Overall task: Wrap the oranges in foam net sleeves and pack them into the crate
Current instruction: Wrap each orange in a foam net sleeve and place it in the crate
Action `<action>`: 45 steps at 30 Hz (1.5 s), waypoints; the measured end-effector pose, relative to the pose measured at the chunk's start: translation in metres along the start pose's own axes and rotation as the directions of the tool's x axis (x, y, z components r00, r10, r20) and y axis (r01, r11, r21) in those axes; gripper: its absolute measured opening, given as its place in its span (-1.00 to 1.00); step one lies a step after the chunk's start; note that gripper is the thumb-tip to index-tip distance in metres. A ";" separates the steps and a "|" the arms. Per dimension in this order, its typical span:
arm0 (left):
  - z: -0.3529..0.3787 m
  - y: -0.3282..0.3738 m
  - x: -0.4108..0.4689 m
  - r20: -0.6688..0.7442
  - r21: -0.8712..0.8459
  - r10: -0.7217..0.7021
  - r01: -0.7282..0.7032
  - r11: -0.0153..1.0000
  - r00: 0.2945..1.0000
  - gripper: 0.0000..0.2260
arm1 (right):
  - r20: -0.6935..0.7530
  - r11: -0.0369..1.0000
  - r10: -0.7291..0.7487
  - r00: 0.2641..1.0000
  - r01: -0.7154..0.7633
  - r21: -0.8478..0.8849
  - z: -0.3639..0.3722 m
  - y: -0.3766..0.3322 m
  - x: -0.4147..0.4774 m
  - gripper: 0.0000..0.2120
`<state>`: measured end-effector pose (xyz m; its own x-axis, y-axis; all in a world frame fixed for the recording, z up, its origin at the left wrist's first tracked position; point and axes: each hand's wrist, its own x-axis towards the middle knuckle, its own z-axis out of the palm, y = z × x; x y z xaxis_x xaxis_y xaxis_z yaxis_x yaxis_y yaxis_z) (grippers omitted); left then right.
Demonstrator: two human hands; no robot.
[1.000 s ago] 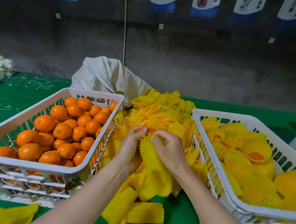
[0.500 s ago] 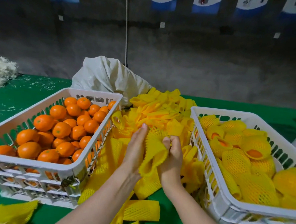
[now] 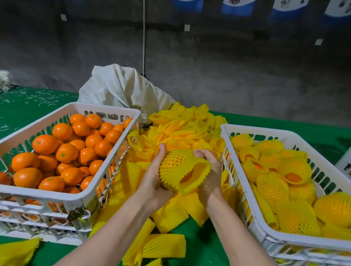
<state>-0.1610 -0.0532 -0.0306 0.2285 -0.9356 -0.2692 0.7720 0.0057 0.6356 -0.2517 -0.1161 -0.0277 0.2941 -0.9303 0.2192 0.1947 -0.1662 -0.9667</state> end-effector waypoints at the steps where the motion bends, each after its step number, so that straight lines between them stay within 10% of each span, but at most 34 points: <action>1: -0.001 0.001 0.000 0.030 -0.018 -0.008 0.009 1.000 1.000 -0.29 | 0.026 1.000 -0.008 1.000 0.008 0.009 -0.001 -0.001 0.001 -0.71; 8: -0.005 0.006 0.004 0.091 -0.024 0.059 -0.057 0.998 0.994 -0.53 | 0.215 0.991 -0.111 0.970 0.125 -0.056 -0.005 0.002 0.000 -0.92; 15: -0.011 0.007 0.005 -0.110 0.275 0.129 -0.095 0.957 0.985 -0.50 | 0.318 0.945 0.324 0.891 -0.317 -0.076 -0.010 0.001 0.010 -0.60; 19: -0.009 0.002 0.010 -0.173 0.540 0.419 -0.270 0.797 0.891 -0.61 | 0.260 0.904 0.427 0.866 -0.418 -0.090 0.011 0.005 0.000 -0.33; 22: -0.011 -0.004 0.007 -0.065 0.739 0.636 -0.391 0.548 0.769 -0.48 | 0.156 0.920 0.391 0.907 -0.388 -0.054 0.012 0.013 -0.003 -0.53; 30: -0.011 -0.015 0.016 0.040 0.864 0.820 -0.432 0.259 0.571 -0.52 | -0.053 0.935 0.350 0.935 -0.352 -0.033 0.009 0.019 -0.002 -0.52; 33: -0.012 -0.019 0.018 -0.036 0.859 0.771 -0.375 0.349 0.636 -0.56 | -0.072 0.913 0.406 0.911 -0.407 -0.014 0.006 0.020 0.000 -0.65; 38: -0.003 0.000 0.017 -0.265 0.542 0.274 -0.092 0.835 0.924 -0.61 | 0.047 0.759 0.614 0.788 -0.605 0.241 -0.002 0.017 0.005 -0.74; 45: -0.009 0.012 0.021 -0.264 0.465 0.143 -0.004 0.885 0.954 -0.68 | 0.296 0.732 0.553 0.779 -0.624 0.274 -0.006 0.013 -0.001 -0.76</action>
<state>-0.1418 -0.0693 -0.0351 0.4855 -0.7981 -0.3568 0.4062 -0.1555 0.9005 -0.2555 -0.1197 -0.0412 0.6133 -0.7199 -0.3250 0.2156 0.5484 -0.8079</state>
